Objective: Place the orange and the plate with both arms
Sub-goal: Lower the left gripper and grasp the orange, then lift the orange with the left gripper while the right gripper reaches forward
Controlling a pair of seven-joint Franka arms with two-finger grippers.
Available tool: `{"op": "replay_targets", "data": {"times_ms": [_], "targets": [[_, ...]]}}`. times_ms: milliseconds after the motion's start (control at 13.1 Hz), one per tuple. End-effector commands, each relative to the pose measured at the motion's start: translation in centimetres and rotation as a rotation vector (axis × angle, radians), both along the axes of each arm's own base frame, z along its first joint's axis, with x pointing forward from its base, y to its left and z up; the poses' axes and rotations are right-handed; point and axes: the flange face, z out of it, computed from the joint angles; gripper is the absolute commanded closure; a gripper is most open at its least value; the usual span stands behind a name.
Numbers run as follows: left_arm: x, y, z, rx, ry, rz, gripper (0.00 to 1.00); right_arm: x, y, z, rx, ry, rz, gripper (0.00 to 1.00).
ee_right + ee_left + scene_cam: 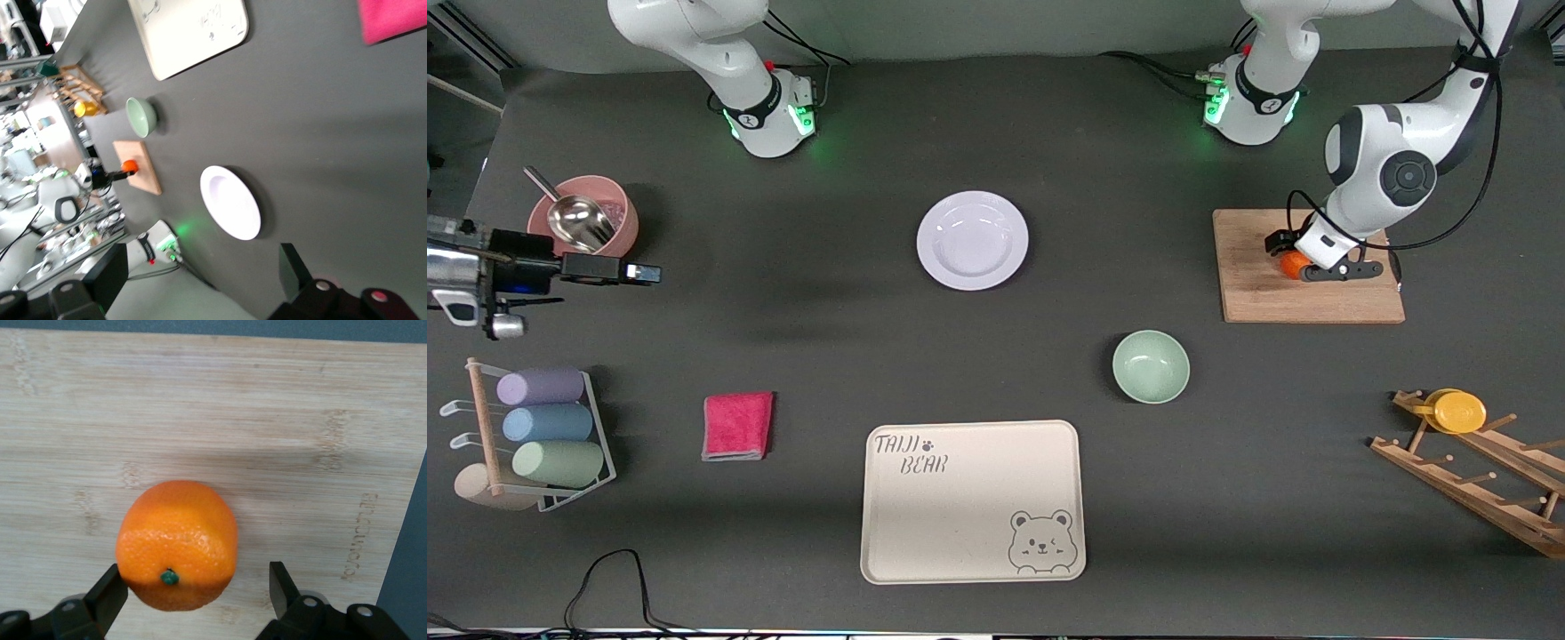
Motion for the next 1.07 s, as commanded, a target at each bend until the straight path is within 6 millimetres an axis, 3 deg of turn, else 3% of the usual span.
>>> {"op": "replay_targets", "data": {"times_ms": [0,458,611,763,992], "targets": [[-0.1,0.3,0.1,0.008,-0.013,0.009,1.00,0.5,0.4,-0.9,0.046,-0.009,0.014,0.00],[0.0,0.3,0.4,0.007,-0.014,0.004,1.00,1.9,2.5,-3.0,0.097,0.009,0.026,0.00],[0.3,1.0,2.2,0.006,-0.036,0.017,1.00,2.2,5.4,-3.9,0.118,-0.004,0.080,0.00],[0.9,1.3,6.3,0.009,-0.011,0.014,1.00,2.1,7.1,-4.8,0.159,-0.038,0.100,0.00],[4.4,2.0,16.1,0.024,0.034,0.025,1.00,1.3,7.8,-6.7,0.166,-0.004,0.097,0.00]]}}
